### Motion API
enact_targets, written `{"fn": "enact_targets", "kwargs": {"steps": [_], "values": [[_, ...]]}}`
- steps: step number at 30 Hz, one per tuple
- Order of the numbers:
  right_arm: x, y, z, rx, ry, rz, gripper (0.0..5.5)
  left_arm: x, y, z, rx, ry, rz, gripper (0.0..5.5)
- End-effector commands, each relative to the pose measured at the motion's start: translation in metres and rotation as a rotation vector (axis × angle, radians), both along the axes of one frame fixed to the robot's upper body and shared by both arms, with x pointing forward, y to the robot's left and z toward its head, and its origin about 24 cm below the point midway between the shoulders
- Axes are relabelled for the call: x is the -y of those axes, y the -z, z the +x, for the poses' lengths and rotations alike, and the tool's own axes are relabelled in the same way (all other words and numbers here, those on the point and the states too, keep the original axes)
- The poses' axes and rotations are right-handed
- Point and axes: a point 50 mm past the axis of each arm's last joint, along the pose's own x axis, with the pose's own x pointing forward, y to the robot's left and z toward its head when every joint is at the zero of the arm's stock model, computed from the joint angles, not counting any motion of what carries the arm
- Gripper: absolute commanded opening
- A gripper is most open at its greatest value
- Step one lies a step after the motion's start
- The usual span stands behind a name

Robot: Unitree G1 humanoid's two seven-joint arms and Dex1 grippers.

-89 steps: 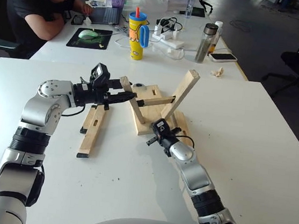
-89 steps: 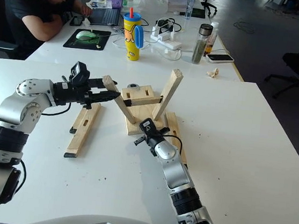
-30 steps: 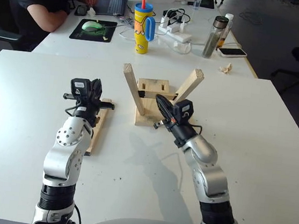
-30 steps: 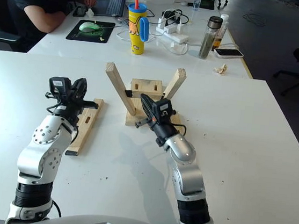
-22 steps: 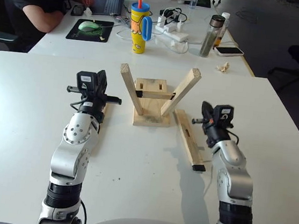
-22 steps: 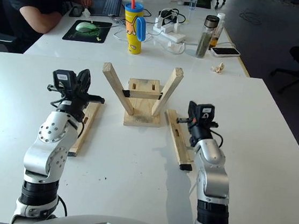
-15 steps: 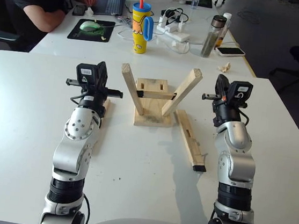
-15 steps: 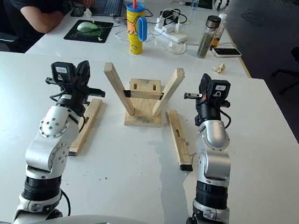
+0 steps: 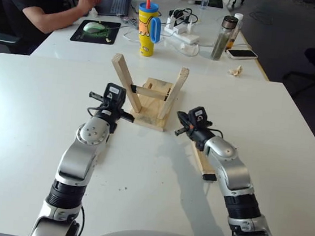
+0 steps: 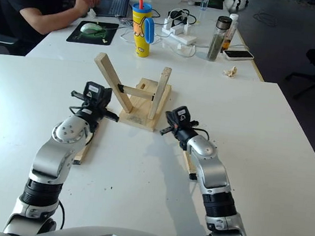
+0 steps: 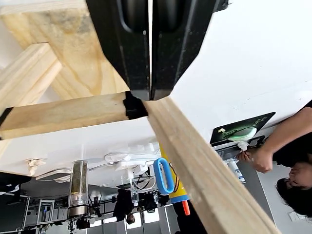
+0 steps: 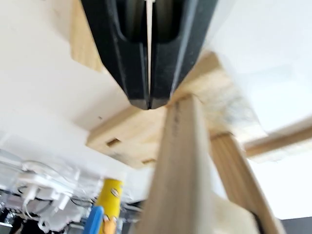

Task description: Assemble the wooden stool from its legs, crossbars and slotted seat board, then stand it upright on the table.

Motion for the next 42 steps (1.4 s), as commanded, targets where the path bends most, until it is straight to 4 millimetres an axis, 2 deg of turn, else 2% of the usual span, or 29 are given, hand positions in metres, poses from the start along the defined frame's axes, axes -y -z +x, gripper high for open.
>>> {"fn": "enact_targets", "kwargs": {"steps": [1, 4, 7, 9, 12, 16, 18, 22, 25, 29, 33, 38, 42], "values": [[0.003, -0.027, 0.037, 0.135, 0.010, -0.002, 0.00, -0.019, 0.015, 0.002, -0.124, 0.076, 0.083, 0.03], [-0.008, -0.042, 0.055, 0.214, -0.046, 0.055, 0.00, -0.018, 0.027, 0.001, -0.263, 0.283, 0.179, 0.03], [-0.027, -0.055, 0.070, 0.280, -0.151, 0.099, 0.00, -0.024, 0.029, 0.003, -0.344, 0.391, 0.210, 0.03], [-0.039, -0.059, 0.072, 0.301, -0.282, 0.112, 0.00, -0.028, 0.028, 0.005, -0.384, 0.441, 0.234, 0.03], [-0.053, -0.060, 0.065, 0.315, -0.500, 0.123, 0.00, -0.035, 0.026, 0.006, -0.413, 0.469, 0.269, 0.03], [-0.069, -0.057, 0.045, 0.309, -0.748, 0.115, 0.00, -0.051, 0.022, 0.011, -0.428, 0.437, 0.296, 0.03], [-0.080, -0.055, 0.036, 0.310, -0.802, 0.112, 0.00, -0.056, 0.022, 0.010, -0.443, 0.439, 0.308, 0.03], [-0.098, -0.057, 0.020, 0.328, -0.831, 0.120, 0.00, -0.051, 0.028, 0.006, -0.472, 0.474, 0.287, 0.03], [-0.090, -0.056, 0.026, 0.321, -0.707, 0.072, 0.00, -0.053, 0.030, 0.004, -0.477, 0.460, 0.266, 0.03], [-0.044, -0.029, 0.046, 0.228, -0.488, -0.198, 0.00, -0.059, 0.024, 0.005, -0.469, 0.460, 0.247, 0.03], [-0.015, -0.005, 0.054, 0.151, -0.437, -0.441, 0.00, -0.064, 0.019, -0.007, -0.513, 0.556, 0.224, 0.03], [-0.012, 0.010, 0.059, 0.090, -0.470, -0.528, 0.00, -0.049, 0.018, -0.024, -0.558, 0.725, 0.174, 0.03], [-0.013, 0.014, 0.061, 0.073, -0.505, -0.582, 0.00, -0.032, 0.024, -0.032, -0.569, 0.776, 0.168, 0.03]]}}
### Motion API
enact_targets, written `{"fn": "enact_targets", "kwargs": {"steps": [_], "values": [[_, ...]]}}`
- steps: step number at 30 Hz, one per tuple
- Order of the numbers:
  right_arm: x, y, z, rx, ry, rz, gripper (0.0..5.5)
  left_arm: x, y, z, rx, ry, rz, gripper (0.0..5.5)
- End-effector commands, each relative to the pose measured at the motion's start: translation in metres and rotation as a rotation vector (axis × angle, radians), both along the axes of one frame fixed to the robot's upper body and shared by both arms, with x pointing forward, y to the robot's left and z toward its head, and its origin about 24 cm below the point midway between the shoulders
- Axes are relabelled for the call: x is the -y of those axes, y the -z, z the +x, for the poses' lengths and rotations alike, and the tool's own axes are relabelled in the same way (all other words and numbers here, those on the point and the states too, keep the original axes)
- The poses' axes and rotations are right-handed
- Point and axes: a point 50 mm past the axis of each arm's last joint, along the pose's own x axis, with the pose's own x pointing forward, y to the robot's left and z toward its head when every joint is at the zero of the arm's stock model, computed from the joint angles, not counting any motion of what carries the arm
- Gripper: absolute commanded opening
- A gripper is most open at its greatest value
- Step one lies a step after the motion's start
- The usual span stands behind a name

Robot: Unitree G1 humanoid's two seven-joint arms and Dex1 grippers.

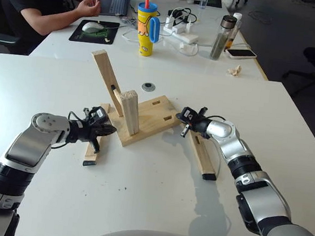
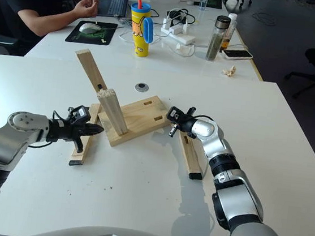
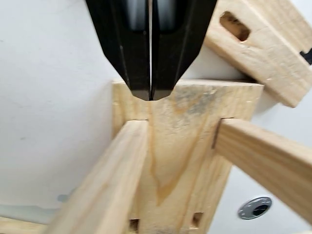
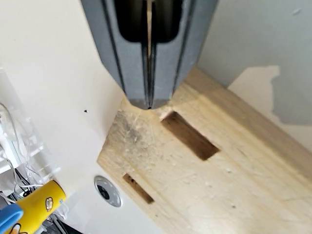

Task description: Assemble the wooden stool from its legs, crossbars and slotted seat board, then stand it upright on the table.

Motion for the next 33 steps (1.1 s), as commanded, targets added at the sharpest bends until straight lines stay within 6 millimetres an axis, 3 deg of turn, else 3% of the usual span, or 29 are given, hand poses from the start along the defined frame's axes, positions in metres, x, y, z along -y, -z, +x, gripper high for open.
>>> {"fn": "enact_targets", "kwargs": {"steps": [1, 8, 16, 23, 33], "values": [[-0.003, -0.001, 0.005, -0.004, -0.036, -0.069, 0.00, 0.018, 0.010, -0.012, -0.035, 0.050, 0.000, 0.03], [0.010, 0.019, -0.011, -0.244, -0.239, -0.374, 0.00, 0.054, 0.037, -0.020, -0.002, 0.036, 0.070, 0.03], [-0.003, 0.021, -0.048, -0.429, -0.457, -0.357, 0.00, 0.063, 0.070, -0.021, 0.051, -0.004, 0.293, 0.03], [-0.022, 0.016, -0.079, -0.426, -0.517, -0.247, 0.00, 0.055, 0.069, 0.005, 0.116, -0.125, 0.326, 0.03], [-0.074, 0.012, -0.085, -0.262, -0.533, -0.089, 0.00, 0.050, 0.058, 0.051, 0.188, -0.213, 0.315, 0.03]]}}
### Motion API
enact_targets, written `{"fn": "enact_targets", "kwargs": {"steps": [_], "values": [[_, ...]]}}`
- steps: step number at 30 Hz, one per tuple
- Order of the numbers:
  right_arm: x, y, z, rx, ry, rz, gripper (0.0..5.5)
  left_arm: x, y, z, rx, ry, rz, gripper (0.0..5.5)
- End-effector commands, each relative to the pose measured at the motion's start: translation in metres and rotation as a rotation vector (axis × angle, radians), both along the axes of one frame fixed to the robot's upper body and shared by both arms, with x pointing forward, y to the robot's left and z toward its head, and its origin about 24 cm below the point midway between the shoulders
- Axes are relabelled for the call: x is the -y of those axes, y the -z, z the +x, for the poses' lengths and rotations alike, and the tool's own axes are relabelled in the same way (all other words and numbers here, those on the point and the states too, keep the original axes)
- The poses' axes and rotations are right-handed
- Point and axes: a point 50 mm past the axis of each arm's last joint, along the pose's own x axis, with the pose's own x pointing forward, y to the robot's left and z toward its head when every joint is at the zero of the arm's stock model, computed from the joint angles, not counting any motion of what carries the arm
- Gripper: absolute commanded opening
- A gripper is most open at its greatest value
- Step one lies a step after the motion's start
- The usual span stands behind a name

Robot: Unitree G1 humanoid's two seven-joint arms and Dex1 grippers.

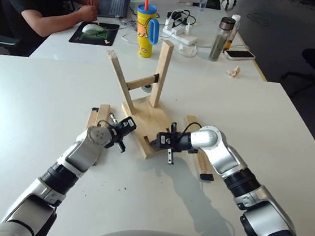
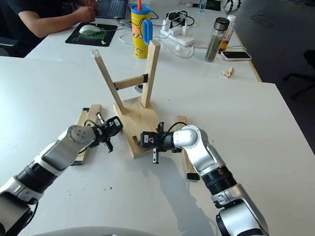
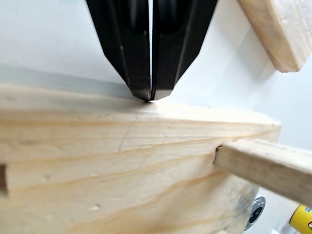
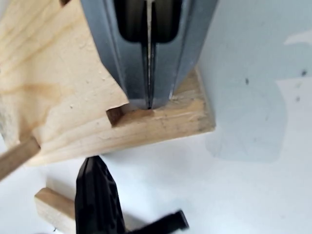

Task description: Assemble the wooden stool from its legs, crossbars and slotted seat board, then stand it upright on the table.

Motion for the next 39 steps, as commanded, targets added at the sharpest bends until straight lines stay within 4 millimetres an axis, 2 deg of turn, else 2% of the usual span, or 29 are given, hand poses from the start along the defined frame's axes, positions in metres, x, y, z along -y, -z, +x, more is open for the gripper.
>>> {"fn": "enact_targets", "kwargs": {"steps": [1, 4, 6, 8, 10, 12, 15, 18, 21, 23, 26, 30, 33, 39], "values": [[-0.009, 0.022, -0.015, -0.071, -0.013, -0.025, 0.00, -0.004, 0.006, 0.012, -0.027, -0.022, 0.010, 0.03], [-0.012, 0.022, -0.018, -0.056, -0.019, -0.026, 0.00, -0.004, 0.006, 0.018, -0.023, -0.016, 0.009, 0.03], [-0.012, 0.014, -0.011, 0.013, 0.029, 0.013, 0.00, -0.003, 0.001, 0.019, -0.004, -0.018, -0.017, 0.03], [-0.008, -0.005, 0.000, 0.106, 0.118, 0.090, 0.00, -0.007, -0.013, 0.021, 0.095, -0.067, -0.085, 0.03], [-0.005, -0.023, 0.008, 0.185, 0.184, 0.169, 0.00, -0.019, -0.032, 0.022, 0.232, -0.191, -0.184, 0.03], [-0.004, -0.040, 0.013, 0.241, 0.253, 0.274, 0.00, -0.031, -0.047, 0.014, 0.361, -0.289, -0.230, 0.03], [0.004, -0.061, 0.012, 0.214, 0.427, 0.499, 0.00, -0.048, -0.067, -0.005, 0.503, -0.409, -0.290, 0.41], [0.017, -0.053, 0.009, 0.050, 0.717, 0.603, 0.00, -0.072, -0.078, -0.023, 0.551, -0.529, -0.325, 0.88], [0.024, -0.033, 0.001, -0.157, 0.854, 0.668, 0.00, -0.097, -0.068, -0.030, 0.451, -0.621, -0.345, 1.31], [0.023, -0.028, -0.002, -0.207, 0.871, 0.683, 0.28, -0.108, -0.057, -0.034, 0.355, -0.708, -0.462, 1.59], [0.021, -0.026, -0.002, -0.242, 0.874, 0.706, 0.68, -0.108, -0.040, -0.031, 0.200, -0.700, -0.573, 1.96], [0.020, -0.027, 0.003, -0.266, 0.871, 0.726, 1.29, -0.104, -0.022, -0.028, 0.041, -0.628, -0.604, 2.54], [0.021, -0.028, 0.008, -0.261, 0.876, 0.711, 1.71, -0.109, -0.012, -0.026, -0.007, -0.605, -0.545, 2.58], [0.024, -0.028, 0.012, -0.262, 0.902, 0.717, 1.75, -0.117, -0.007, -0.024, 0.009, -0.627, -0.545, 2.58]]}}
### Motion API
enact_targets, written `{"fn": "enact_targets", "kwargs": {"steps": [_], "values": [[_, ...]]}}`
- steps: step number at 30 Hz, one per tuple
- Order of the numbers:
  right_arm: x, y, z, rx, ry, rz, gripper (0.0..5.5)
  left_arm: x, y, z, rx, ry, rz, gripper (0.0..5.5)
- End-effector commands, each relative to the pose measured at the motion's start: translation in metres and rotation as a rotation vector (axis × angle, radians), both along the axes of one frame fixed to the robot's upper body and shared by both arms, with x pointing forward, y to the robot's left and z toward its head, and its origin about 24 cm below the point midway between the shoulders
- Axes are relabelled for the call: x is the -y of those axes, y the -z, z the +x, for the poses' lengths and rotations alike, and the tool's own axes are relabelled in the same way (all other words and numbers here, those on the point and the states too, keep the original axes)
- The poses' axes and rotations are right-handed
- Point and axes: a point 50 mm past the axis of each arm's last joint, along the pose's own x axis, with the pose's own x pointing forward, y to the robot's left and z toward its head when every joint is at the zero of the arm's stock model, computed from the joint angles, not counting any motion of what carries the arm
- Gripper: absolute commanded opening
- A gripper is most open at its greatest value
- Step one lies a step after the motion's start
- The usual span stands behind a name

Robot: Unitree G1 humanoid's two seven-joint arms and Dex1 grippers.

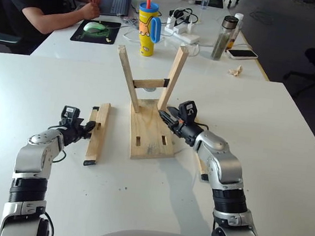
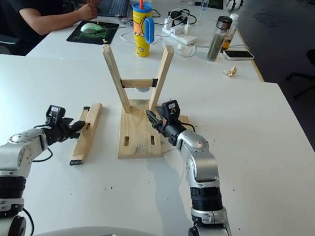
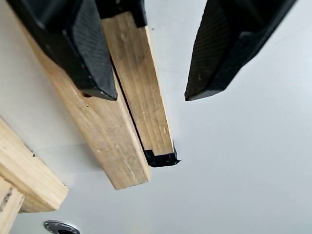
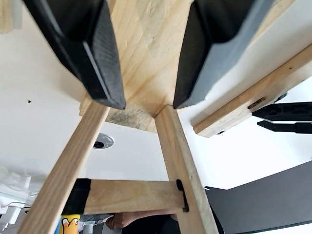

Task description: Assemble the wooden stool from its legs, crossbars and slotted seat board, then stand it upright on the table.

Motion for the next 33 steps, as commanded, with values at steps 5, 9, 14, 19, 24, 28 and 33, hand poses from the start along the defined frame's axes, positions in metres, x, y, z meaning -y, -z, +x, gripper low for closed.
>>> {"fn": "enact_targets", "kwargs": {"steps": [5, 9, 14, 19, 24, 28, 33], "values": [[-0.001, 0.006, -0.001, -0.025, -0.003, -0.008, 1.75, -0.004, -0.008, 0.003, 0.046, -0.040, -0.055, 2.58], [-0.002, 0.005, -0.001, -0.025, -0.008, -0.012, 1.75, 0.002, 0.003, -0.002, -0.015, -0.003, -0.035, 2.58], [-0.003, 0.005, -0.001, -0.025, -0.018, -0.026, 1.75, 0.007, 0.009, -0.005, -0.055, 0.006, -0.044, 2.58], [-0.006, 0.006, -0.002, -0.032, -0.029, -0.029, 1.75, 0.005, 0.015, -0.007, -0.086, -0.003, -0.045, 2.58], [-0.006, 0.005, -0.001, -0.023, -0.022, -0.043, 1.77, 0.007, 0.024, -0.012, -0.145, -0.026, -0.076, 2.19], [-0.004, 0.002, 0.001, 0.001, -0.006, -0.054, 1.77, 0.009, 0.026, -0.014, -0.158, -0.009, -0.082, 1.56], [-0.006, -0.002, 0.000, 0.040, -0.015, -0.060, 1.77, 0.004, 0.022, -0.010, -0.108, -0.048, -0.057, 1.35]]}}
